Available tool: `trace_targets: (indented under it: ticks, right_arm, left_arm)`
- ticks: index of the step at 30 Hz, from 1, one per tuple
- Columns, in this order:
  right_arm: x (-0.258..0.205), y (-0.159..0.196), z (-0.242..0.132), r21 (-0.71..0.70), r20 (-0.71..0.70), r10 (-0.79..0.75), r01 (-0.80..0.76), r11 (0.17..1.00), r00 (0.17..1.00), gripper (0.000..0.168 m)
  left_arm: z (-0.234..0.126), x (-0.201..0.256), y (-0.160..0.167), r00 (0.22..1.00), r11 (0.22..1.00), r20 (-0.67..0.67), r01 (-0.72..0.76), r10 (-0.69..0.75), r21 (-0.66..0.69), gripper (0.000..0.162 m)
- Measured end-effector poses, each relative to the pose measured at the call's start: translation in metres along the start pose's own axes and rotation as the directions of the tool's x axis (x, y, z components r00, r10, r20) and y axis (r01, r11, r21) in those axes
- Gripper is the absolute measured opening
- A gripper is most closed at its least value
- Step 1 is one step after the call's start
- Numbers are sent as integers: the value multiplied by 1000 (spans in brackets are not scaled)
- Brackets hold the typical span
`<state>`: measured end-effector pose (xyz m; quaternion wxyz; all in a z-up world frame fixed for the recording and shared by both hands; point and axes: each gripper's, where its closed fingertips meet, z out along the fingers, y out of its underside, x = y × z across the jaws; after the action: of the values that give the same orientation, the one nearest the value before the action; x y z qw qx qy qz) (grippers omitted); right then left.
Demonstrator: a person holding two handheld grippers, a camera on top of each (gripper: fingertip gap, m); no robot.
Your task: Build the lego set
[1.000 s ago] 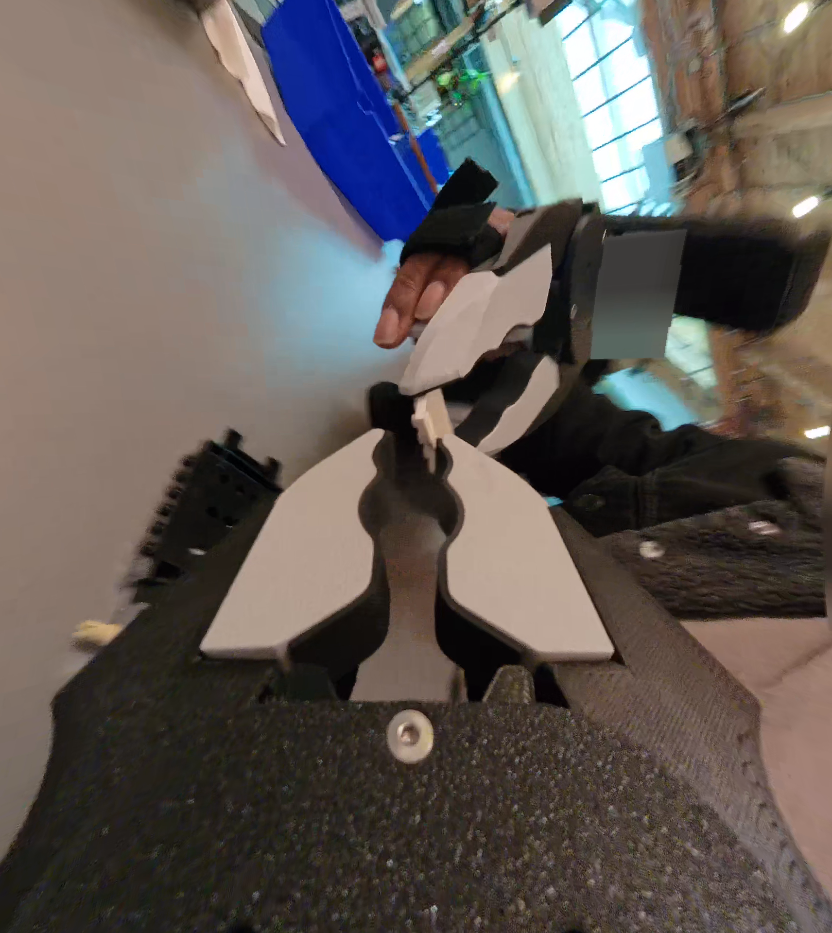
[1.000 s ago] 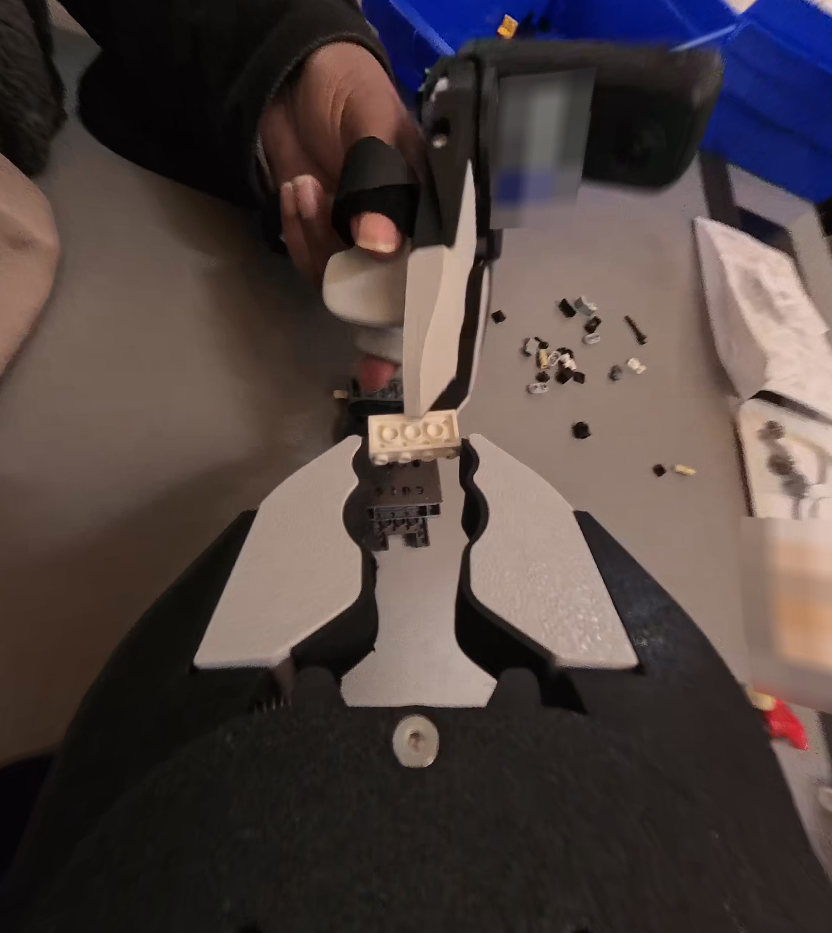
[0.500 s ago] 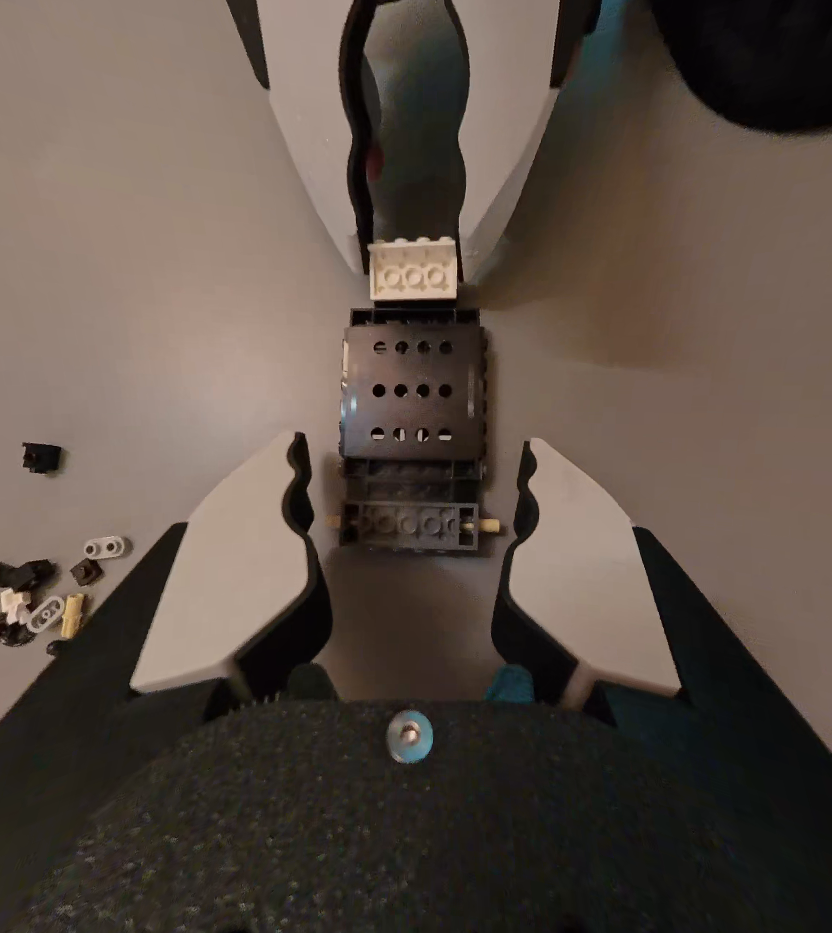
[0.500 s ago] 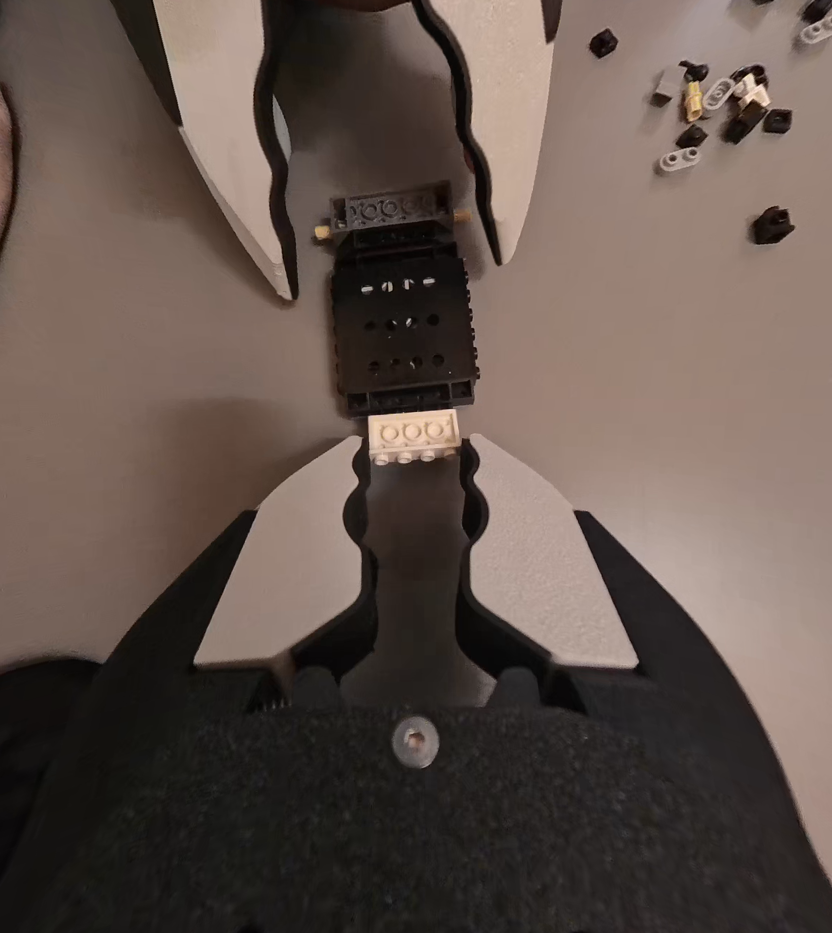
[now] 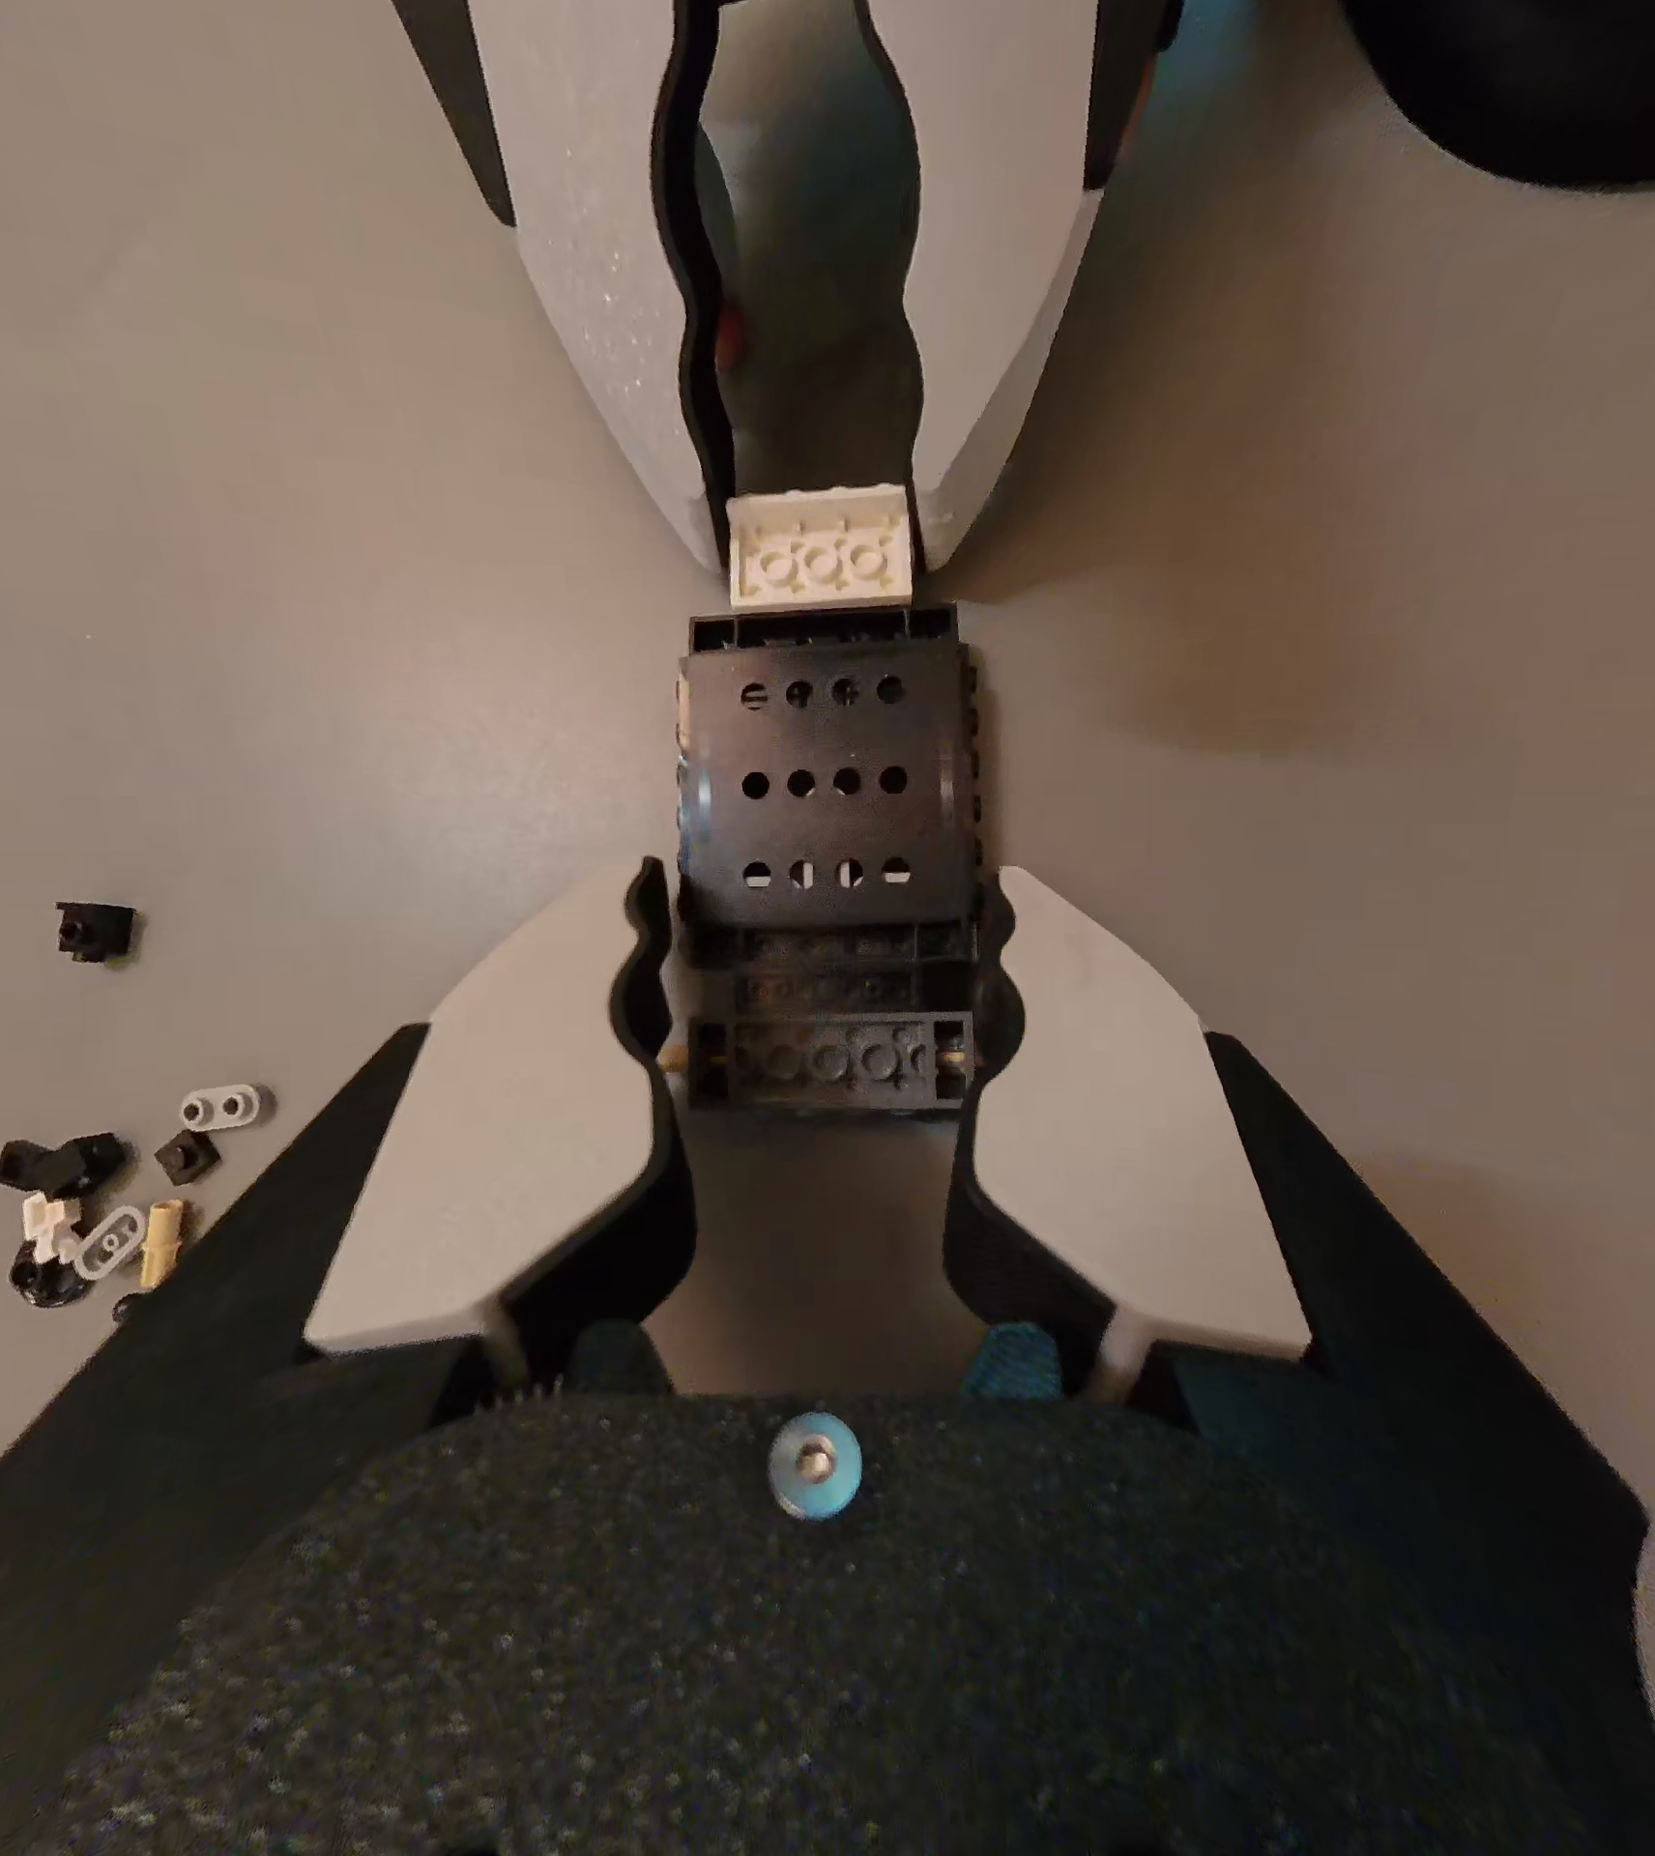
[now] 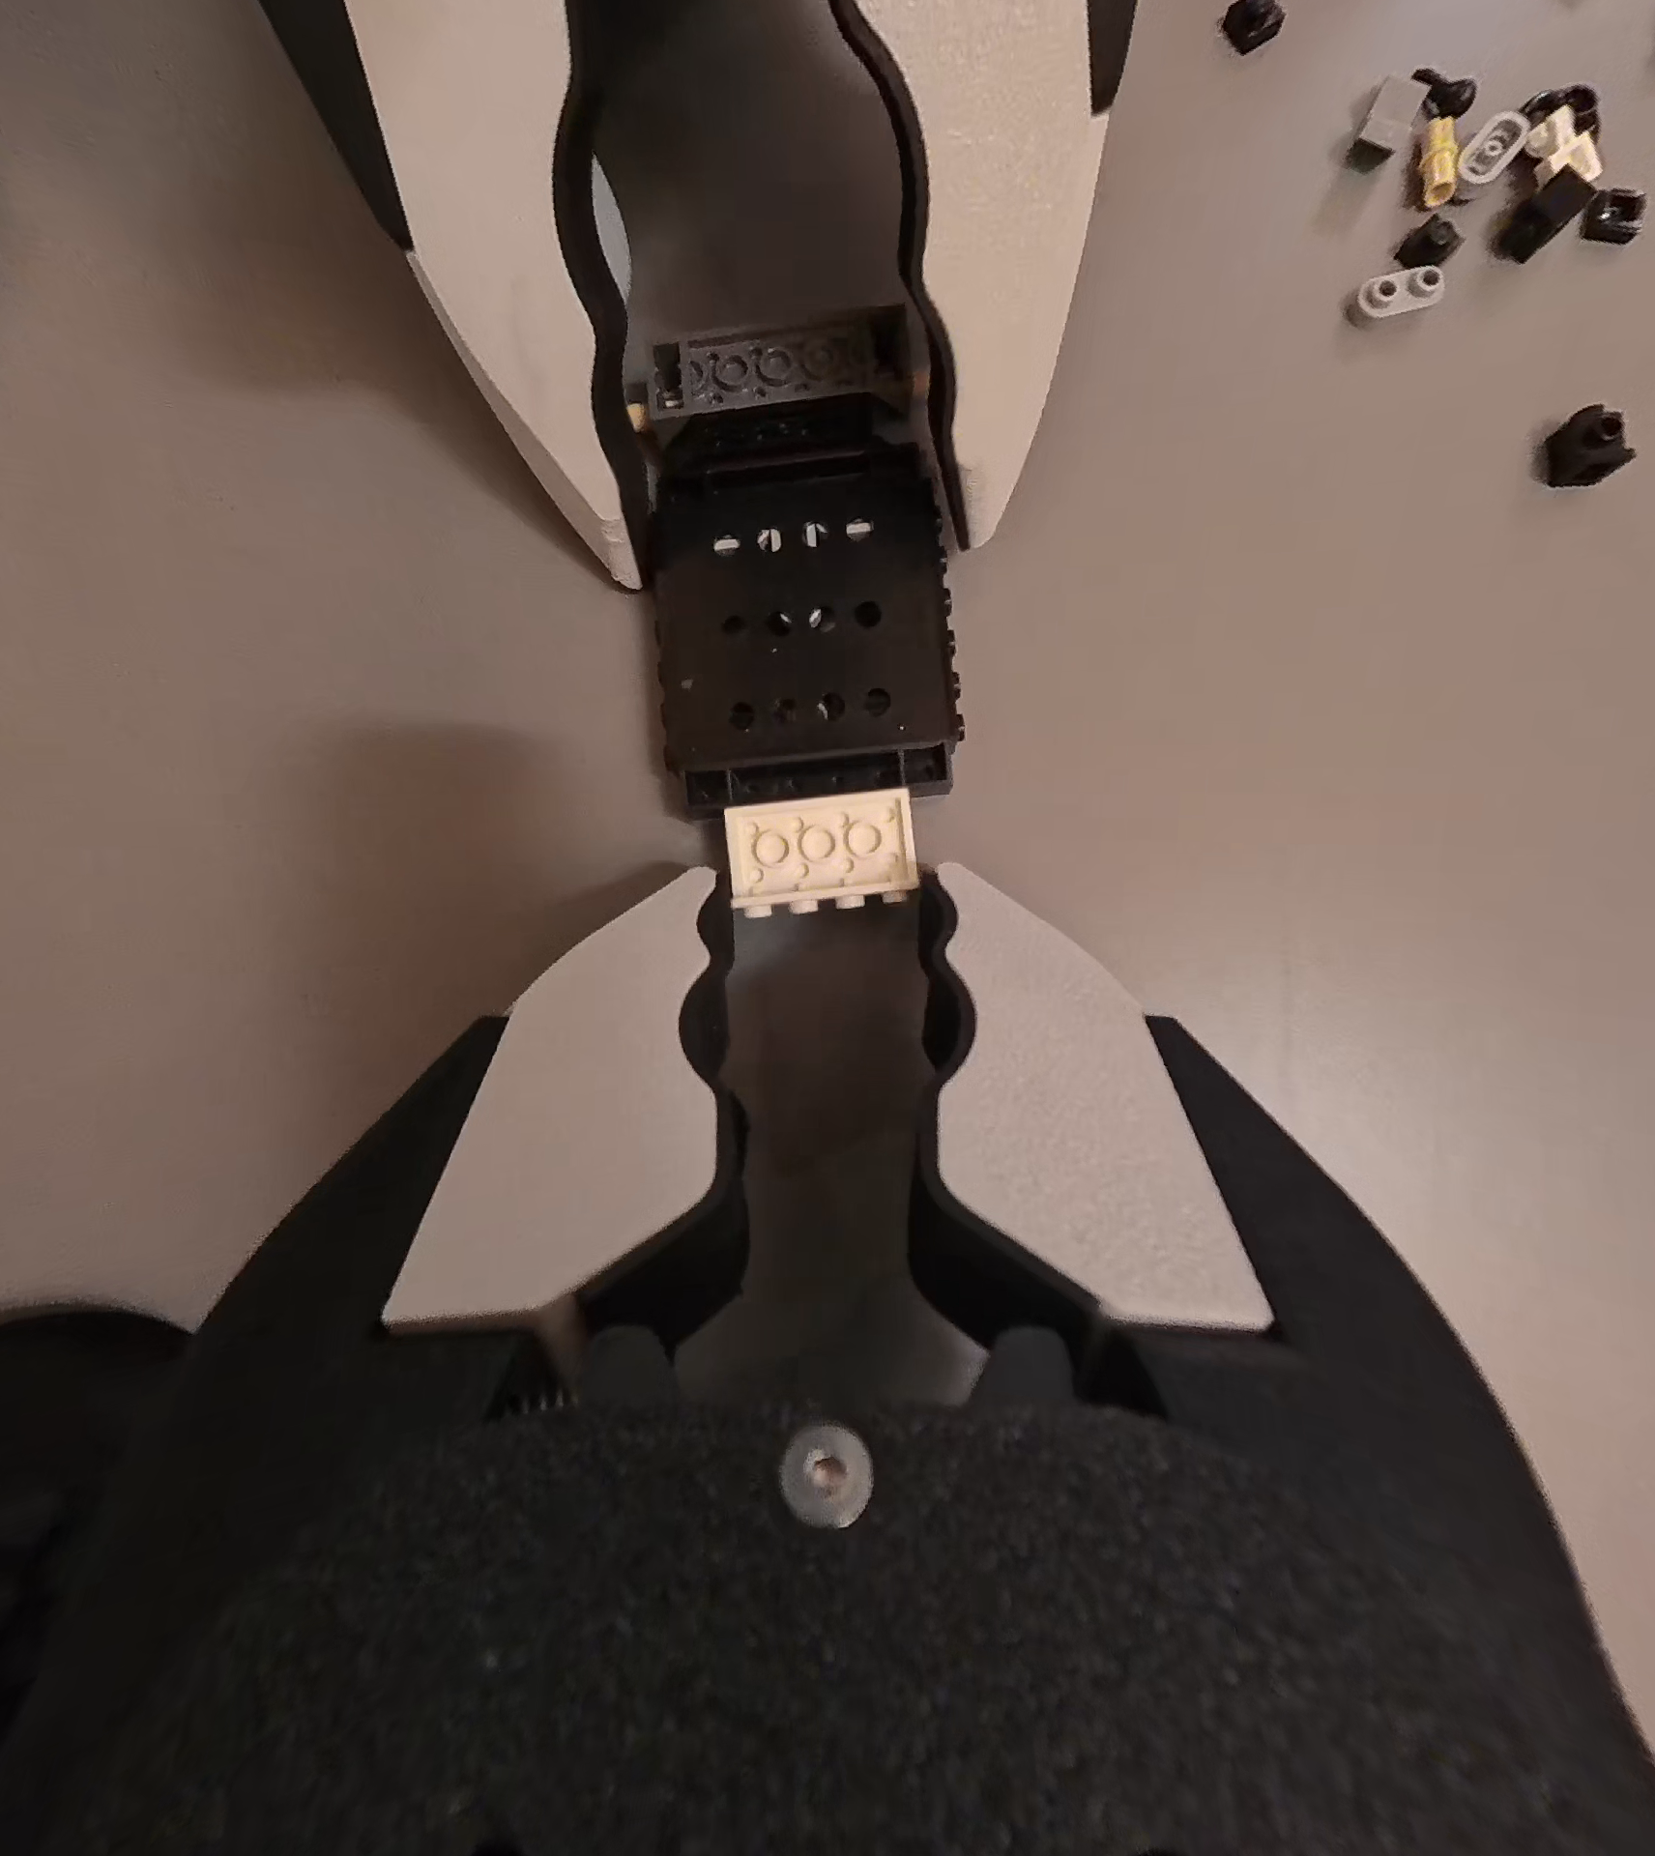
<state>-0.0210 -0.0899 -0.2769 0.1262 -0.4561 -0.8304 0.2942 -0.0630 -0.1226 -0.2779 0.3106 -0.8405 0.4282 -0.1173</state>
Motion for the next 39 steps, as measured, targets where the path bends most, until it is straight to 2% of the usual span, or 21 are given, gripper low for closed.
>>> trace_targets:
  ticks: [13, 23, 39]
  right_arm:
    - [-1, 0, 1, -20, 3, -12, 12, 1000, 1000, 36]
    - [-2, -1, 1, -1, 5, 0, 0, 1000, 1000, 42]
    - [-1, 1, -10, 59, 12, 80, -81, 995, 997, 47]
  left_arm:
    - [1, 3, -1, 1000, 1000, -9, 3, -3, -3, 64]
    - [1, 3, -1, 1000, 1000, -11, 14, -14, -5, 57]
    - [1, 3, -1, 1000, 1000, -9, -8, 8, -9, 56]
